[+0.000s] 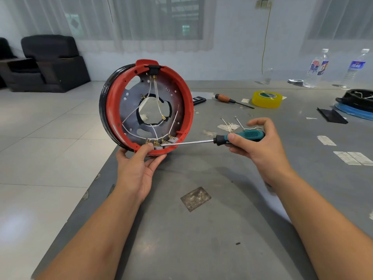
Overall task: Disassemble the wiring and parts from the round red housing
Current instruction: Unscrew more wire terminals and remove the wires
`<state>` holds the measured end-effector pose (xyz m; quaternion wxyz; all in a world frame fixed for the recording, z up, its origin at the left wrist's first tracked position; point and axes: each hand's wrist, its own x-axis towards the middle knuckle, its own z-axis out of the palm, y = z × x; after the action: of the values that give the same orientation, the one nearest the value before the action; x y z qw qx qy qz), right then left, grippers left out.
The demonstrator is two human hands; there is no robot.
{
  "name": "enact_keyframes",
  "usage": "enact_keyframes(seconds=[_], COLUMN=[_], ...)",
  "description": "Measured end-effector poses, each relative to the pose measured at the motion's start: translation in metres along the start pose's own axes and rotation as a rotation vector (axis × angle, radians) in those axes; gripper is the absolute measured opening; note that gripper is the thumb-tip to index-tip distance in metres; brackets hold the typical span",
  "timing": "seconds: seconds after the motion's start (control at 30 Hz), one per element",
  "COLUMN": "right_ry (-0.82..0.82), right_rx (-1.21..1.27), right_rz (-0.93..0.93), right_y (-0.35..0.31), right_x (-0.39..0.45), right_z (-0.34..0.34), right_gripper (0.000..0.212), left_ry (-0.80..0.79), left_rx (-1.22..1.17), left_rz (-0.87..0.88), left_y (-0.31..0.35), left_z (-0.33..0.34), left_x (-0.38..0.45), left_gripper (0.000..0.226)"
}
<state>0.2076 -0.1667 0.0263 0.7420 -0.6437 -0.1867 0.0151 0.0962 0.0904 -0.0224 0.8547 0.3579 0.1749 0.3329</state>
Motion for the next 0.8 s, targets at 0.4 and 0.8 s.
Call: enact_keyframes(seconds=[0.4, 0.8], right_ry=[-0.377, -0.563], right_rx=[-0.572, -0.746], right_rz=[-0.099, -0.187], right_y=[-0.007, 0.008], right_x=[0.005, -0.003], right_z=[-0.021, -0.008], right_gripper=[0.02, 0.027], left_ry=[-0.028, 0.029], left_rx=[0.071, -0.089], left_rz=[0.048, 0.058], left_y=[0.004, 0.01], left_z=[-0.003, -0.006], left_x=[0.001, 0.003], left_gripper=[0.059, 0.053])
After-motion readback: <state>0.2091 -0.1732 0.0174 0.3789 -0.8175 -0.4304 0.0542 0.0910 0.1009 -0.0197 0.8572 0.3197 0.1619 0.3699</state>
